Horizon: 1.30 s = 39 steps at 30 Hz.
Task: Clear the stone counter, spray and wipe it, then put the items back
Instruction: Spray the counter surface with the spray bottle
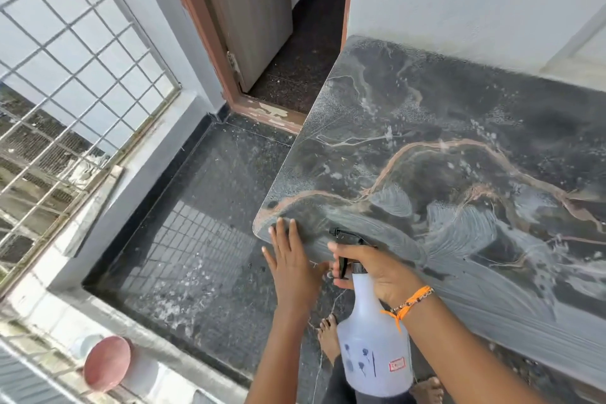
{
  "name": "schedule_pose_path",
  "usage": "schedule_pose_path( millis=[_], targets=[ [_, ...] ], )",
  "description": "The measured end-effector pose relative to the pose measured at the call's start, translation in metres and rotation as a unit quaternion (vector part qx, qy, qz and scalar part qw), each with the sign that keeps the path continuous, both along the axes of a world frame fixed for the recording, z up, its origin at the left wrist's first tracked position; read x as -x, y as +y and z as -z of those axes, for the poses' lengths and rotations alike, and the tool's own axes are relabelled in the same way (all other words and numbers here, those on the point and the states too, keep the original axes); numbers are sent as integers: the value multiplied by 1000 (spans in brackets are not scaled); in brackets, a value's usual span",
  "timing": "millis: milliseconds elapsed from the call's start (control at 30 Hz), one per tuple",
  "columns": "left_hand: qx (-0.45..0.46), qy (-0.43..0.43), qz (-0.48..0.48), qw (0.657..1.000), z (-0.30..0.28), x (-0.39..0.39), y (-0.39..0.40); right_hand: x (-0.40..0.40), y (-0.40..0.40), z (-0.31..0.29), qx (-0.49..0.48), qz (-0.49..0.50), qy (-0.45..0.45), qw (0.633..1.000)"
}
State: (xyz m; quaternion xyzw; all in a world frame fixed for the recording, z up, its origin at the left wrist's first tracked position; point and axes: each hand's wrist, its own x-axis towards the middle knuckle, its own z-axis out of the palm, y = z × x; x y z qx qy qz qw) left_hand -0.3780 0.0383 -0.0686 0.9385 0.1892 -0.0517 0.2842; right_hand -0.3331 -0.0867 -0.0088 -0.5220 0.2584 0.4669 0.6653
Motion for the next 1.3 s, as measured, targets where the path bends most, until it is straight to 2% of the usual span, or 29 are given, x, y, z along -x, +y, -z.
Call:
schedule_pose_path(
  millis=[100, 233, 467, 567, 767, 933, 1033, 1200, 1300],
  targets=[
    [-4, -2, 23, 1000, -2, -2, -11, 6, -20, 0, -31, 9, -22, 999],
    [-2, -1, 104, 995, -3, 1, -46, 24, -67, 0, -47, 53, -29, 997],
    [-33, -7, 221, 975, 0, 18, -113, 64, -143, 8, 57, 218, -8, 974],
    [-49, -5, 258, 965, -4, 26, -140, 77, -167, 8, 29, 256, -2, 966],
    [-39, 5, 331, 943, -14, 40, -199, 109, -220, 3, -23, 261, -104, 960],
    [-60, 12, 396, 916, -18, 50, -256, 137, -272, 9, 57, 326, -68, 941],
    [-72, 11, 418, 906, -17, 58, -281, 148, -297, 8, 55, 355, -28, 933],
    [-60, -1, 438, 897, -15, 72, -324, 176, -344, 7, 23, 350, -120, 929],
    [-65, -6, 468, 881, -13, 81, -355, 193, -375, 9, 25, 375, -128, 918]
  ],
)
